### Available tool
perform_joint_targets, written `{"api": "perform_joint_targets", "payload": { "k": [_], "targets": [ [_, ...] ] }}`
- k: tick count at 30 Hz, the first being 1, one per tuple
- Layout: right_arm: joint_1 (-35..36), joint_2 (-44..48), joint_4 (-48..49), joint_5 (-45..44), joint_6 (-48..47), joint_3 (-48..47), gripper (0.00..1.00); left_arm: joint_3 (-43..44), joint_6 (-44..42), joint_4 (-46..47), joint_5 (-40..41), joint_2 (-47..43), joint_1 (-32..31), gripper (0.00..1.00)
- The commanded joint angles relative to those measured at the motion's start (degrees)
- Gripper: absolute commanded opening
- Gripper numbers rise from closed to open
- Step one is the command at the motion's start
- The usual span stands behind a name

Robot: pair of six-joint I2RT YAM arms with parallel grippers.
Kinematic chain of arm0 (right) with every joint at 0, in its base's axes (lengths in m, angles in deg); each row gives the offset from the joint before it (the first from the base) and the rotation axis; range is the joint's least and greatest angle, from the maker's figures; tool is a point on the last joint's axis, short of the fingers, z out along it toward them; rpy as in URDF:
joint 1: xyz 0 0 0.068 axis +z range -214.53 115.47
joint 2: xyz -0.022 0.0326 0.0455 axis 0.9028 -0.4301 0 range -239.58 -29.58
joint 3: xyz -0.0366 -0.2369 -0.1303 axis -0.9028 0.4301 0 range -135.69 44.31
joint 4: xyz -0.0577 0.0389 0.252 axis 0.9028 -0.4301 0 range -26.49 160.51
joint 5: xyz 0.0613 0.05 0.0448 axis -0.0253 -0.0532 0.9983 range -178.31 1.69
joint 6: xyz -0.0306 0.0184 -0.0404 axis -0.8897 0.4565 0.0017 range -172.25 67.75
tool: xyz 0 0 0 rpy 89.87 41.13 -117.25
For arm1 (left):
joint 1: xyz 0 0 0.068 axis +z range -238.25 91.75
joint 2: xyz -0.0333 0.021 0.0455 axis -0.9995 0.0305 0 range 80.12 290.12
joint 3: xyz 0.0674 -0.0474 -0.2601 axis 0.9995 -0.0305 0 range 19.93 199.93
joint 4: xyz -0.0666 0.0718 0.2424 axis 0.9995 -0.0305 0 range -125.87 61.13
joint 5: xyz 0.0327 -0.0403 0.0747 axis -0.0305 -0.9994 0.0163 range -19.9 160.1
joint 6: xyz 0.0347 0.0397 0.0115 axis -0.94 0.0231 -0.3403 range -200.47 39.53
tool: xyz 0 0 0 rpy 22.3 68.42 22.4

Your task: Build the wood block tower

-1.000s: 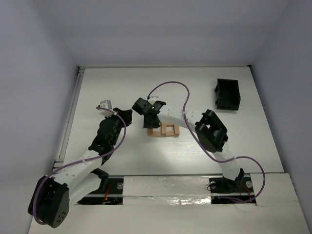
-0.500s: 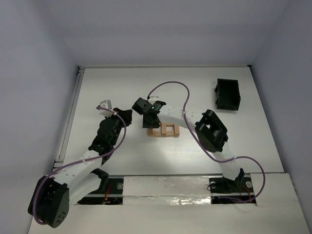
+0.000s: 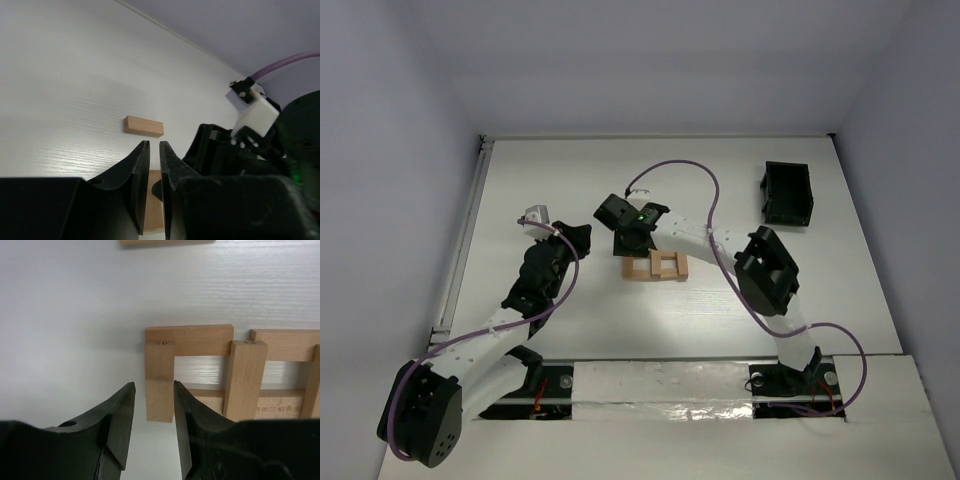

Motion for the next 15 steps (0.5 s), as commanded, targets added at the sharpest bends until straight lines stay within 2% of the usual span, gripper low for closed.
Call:
{"api": "perform_joint_targets", "payload": {
  "k": [1, 4, 5, 6, 8, 9, 12, 13, 14, 15],
  "targets": [
    [0.7, 6.2, 3.3, -4.6, 0.3, 0.3, 0.43, 0.2, -0.3, 2.7, 0.0, -0.5, 0.3, 0.11],
    [0.7, 6.2, 3.9, -6.8, -0.8, 0.3, 0.40, 0.2, -0.4, 2.7, 0.0, -0.4, 0.3, 0.11],
    [0.7, 5.7, 4.1, -7.0, -1.3, 0.2, 0.23, 0.3, -0.5, 2.7, 0.0, -0.4, 0.3, 0.09],
    [0.7, 5.4, 4.1, -7.5, -1.4, 0.1, 0.13, 0.3, -0.5, 2.7, 0.0, -0.3, 0.3, 0.03],
    [0.2, 4.4, 3.7, -8.5, -1.3, -0.9, 0.00, 0.4, -0.7, 2.7, -0.3, -0.2, 0.3, 0.00],
    [0.1, 3.5, 3.5, -8.4, -1.3, -1.1, 0.00, 0.6, -0.7, 2.6, -0.5, -0.2, 0.3, 0.00],
    [-1.1, 3.3, 5.3, -8.0, -2.0, -0.8, 0.00, 0.7, -0.8, 2.3, -0.7, -0.4, 0.3, 0.00],
    [-2.0, 3.4, 6.0, -7.5, -2.3, -0.4, 0.07, 0.8, -0.7, 2.2, -0.7, -0.5, 0.3, 0.00],
    [-2.0, 3.5, 6.8, -7.3, -2.4, 0.4, 0.18, 0.8, -0.7, 2.1, -0.8, -0.5, 0.3, 0.00],
    [-3.4, 3.7, 7.9, -7.2, -2.7, 0.8, 0.43, 0.9, -0.7, 1.9, -0.9, -0.9, 0.3, 0.00]
  ]
}}
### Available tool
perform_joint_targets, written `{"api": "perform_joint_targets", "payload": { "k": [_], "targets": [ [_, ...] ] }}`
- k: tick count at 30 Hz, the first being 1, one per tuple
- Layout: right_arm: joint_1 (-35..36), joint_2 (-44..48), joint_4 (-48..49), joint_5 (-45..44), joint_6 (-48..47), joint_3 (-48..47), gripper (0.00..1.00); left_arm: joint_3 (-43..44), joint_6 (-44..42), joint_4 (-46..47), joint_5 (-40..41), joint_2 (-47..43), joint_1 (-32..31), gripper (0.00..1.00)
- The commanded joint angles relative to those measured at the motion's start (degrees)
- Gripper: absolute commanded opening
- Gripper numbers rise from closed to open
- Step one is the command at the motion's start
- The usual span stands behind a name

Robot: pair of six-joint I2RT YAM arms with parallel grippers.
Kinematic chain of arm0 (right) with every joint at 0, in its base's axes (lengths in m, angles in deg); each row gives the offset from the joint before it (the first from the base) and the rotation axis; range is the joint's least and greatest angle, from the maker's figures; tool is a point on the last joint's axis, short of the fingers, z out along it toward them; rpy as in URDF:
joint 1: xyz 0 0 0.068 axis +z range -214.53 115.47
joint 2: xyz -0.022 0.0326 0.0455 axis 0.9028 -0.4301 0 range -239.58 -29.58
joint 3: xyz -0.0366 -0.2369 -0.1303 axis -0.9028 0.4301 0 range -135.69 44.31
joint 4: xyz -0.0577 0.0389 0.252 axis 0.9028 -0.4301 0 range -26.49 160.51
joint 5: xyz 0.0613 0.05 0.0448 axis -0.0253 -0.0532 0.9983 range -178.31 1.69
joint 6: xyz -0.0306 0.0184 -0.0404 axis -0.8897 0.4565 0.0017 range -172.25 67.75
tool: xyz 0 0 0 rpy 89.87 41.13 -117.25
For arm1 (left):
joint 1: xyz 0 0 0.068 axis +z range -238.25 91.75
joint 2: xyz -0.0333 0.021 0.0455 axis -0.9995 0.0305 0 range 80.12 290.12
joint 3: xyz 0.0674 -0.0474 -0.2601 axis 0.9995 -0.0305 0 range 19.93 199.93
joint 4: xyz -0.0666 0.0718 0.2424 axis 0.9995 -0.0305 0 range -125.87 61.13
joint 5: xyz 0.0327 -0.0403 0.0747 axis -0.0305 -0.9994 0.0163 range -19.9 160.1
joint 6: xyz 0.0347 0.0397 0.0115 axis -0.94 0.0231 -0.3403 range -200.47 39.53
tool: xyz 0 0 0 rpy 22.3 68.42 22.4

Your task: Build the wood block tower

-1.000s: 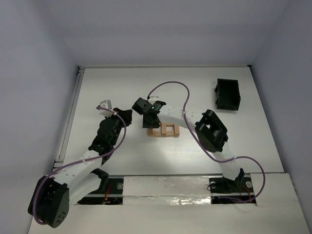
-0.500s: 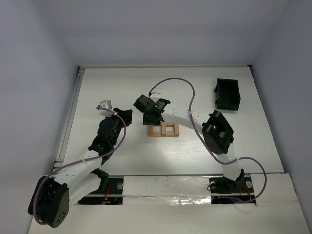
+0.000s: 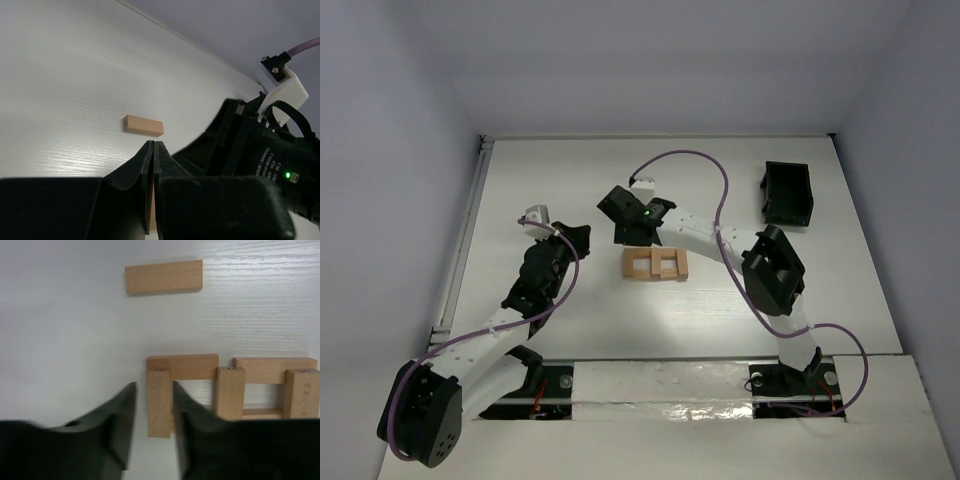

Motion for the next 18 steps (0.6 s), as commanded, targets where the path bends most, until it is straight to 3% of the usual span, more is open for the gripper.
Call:
{"api": "perform_joint_targets", "payload": {
  "k": [1, 3, 6, 18],
  "targets": [
    [-2.1, 0.8, 4.8, -1.4, -1.5, 0.7, 0.54, 0.9, -0.7, 1.8, -0.8, -1.1, 0.3, 0.00],
    [-3.5, 0.2, 5.4, -0.4, -2.3, 0.8, 0.78, 0.7, -0.4, 1.8, -1.1, -1.8, 0.3, 0.00],
    [-4.2, -1.6, 5.4, -0.2, -4.0, -0.5, 0.91, 0.5, 0.0, 1.8, -1.3, -2.4, 0.3, 0.02],
    [-5.9, -2.5, 9.3, 1.0, -10.1, -0.7, 0.94, 5.3, 5.2, -6.2, -3.1, -4.7, 0.3, 0.12]
  ]
}}
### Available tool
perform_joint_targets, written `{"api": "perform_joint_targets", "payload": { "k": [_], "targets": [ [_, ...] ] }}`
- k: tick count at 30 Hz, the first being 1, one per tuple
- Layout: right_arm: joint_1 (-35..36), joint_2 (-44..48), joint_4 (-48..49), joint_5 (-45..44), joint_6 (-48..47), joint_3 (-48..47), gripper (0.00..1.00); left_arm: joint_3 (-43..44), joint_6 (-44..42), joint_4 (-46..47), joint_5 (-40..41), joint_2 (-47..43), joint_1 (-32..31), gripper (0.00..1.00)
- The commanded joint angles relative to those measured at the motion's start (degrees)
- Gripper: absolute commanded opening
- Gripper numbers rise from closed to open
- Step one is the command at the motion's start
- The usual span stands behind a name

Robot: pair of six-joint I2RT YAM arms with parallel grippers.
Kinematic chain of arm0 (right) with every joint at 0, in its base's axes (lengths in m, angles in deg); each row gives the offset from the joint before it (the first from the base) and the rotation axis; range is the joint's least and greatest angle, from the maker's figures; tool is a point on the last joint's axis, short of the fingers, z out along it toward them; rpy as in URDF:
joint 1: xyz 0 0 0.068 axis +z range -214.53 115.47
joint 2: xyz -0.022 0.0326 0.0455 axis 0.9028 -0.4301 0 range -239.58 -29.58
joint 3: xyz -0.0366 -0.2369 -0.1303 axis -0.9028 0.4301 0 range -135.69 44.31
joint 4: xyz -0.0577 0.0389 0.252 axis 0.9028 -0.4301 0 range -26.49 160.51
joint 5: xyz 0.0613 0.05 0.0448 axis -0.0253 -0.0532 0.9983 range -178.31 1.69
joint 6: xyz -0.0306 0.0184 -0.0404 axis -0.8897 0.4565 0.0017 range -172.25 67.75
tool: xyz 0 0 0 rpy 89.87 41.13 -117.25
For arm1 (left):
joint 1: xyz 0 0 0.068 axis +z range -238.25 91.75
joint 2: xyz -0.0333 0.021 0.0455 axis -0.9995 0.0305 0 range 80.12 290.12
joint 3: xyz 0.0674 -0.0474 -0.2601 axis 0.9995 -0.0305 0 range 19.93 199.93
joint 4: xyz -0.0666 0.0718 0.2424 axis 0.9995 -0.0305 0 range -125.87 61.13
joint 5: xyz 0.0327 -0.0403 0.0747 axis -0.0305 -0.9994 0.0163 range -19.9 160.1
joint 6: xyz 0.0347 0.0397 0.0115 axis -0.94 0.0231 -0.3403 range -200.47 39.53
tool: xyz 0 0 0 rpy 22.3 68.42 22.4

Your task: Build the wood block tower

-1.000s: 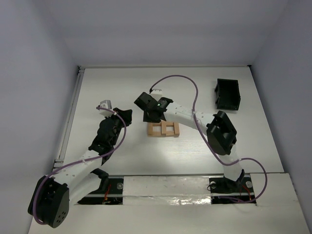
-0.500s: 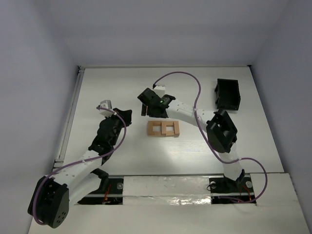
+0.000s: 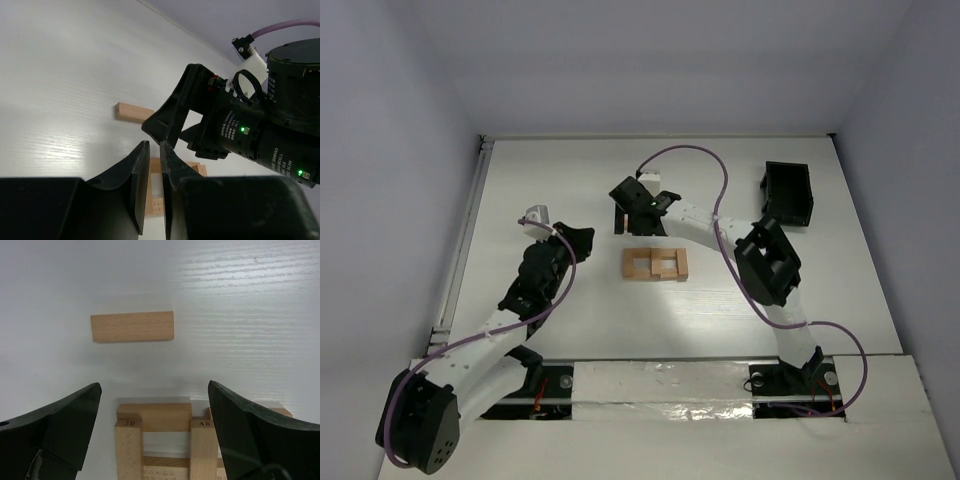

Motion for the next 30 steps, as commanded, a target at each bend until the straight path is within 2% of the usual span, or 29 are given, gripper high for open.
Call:
{"api": "perform_joint_targets", "payload": {
  "k": [1, 7, 8, 9, 12, 16, 21, 30],
  "targets": [
    [-0.3, 1.1, 4.1, 0.0, -3.3, -1.2, 0.94, 5.8, 3.2, -5.5, 0.1, -3.0, 0.3, 0.14],
    [-0.8, -1.4, 4.5, 2.0, -5.4, -1.9, 1.00, 14.6, 6.9, -18.2, 1.3, -5.7, 0.3, 0.16],
    [-0.8, -1.9, 4.7, 2.7, -5.5, -1.9, 1.00, 15.8, 7.7, -19.7, 1.7, -6.4, 0.3, 0.18],
    [-0.8, -2.0, 5.4, 3.0, -5.5, -1.7, 1.00, 16.9, 7.9, -21.2, 2.0, -7.5, 0.3, 0.25],
    [-1.4, -2.6, 6.1, 4.5, -6.2, -1.8, 1.00, 21.2, 8.2, -25.9, 2.4, -9.2, 0.3, 0.38],
    [-2.5, -3.8, 6.0, 5.2, -7.3, -2.9, 1.00, 26.7, 8.2, -30.5, 1.6, -11.3, 0.3, 0.44],
    [-2.5, -5.8, 5.0, 5.0, -8.3, -5.1, 1.00, 28.5, 8.8, -30.4, 1.1, -15.9, 0.3, 0.52],
    [-3.0, -10.0, 2.6, 5.8, -9.6, -10.8, 1.00, 29.4, 10.1, -30.1, 1.7, -17.3, 0.3, 0.53]
  ]
}}
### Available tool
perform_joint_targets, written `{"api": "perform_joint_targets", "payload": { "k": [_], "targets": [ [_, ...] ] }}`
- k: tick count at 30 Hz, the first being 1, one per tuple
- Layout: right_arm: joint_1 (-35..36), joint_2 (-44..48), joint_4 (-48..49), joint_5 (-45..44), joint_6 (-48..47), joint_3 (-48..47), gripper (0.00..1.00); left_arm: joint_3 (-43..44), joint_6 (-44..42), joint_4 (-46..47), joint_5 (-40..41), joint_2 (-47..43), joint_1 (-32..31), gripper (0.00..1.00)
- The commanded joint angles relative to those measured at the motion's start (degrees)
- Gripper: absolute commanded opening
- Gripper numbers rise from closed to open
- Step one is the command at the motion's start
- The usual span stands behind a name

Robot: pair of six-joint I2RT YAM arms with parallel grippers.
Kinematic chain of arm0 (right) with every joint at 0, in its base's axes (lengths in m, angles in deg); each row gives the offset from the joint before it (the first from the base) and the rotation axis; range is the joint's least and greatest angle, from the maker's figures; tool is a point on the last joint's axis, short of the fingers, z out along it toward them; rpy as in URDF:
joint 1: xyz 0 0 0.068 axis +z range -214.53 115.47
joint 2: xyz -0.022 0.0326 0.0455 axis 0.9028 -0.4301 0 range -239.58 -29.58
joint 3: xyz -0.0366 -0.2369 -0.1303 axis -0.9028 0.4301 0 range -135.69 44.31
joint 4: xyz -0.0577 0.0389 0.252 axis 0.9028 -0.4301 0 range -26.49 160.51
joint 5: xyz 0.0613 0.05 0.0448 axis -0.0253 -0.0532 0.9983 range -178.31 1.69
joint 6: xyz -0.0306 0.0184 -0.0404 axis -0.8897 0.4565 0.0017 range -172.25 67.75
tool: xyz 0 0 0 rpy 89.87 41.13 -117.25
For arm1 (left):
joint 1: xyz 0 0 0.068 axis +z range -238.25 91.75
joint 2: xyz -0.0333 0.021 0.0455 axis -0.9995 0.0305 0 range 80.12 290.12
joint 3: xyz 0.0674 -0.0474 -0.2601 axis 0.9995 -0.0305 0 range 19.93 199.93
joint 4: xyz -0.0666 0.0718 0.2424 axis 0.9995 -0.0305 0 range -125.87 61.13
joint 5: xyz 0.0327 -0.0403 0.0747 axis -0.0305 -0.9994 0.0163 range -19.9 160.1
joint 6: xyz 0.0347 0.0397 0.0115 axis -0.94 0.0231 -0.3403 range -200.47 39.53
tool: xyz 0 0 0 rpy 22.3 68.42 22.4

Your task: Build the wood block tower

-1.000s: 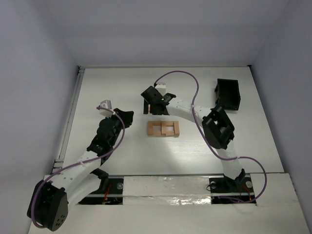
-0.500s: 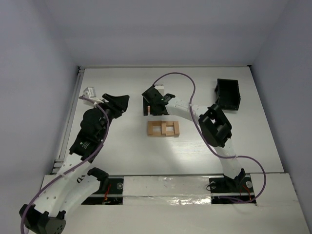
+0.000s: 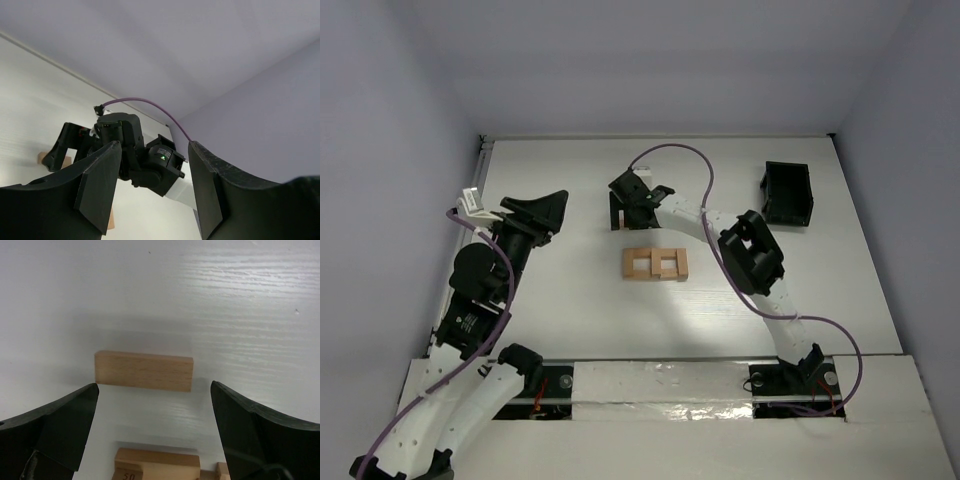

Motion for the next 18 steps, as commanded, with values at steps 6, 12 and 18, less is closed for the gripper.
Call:
{"api": "perform_joint_targets", "payload": {
  "k": [6, 12, 18],
  "targets": [
    [-0.1, -0.8, 0.9, 1.8, -1.7, -3.0, 1.00, 2.5, 0.0, 0.0, 0.6, -0.1, 0.3, 0.53],
    [-0.1, -2.4, -0.1, 2.1, -1.8, -5.0, 1.00, 2.4, -0.2, 0.9, 0.1, -1.1, 0.3, 0.55],
    [-0.1, -4.7, -1.6, 1.7, -2.0, -7.7, 1.00, 2.5, -0.2, 0.2, 0.5, -1.0, 0.3, 0.55]
  ]
}}
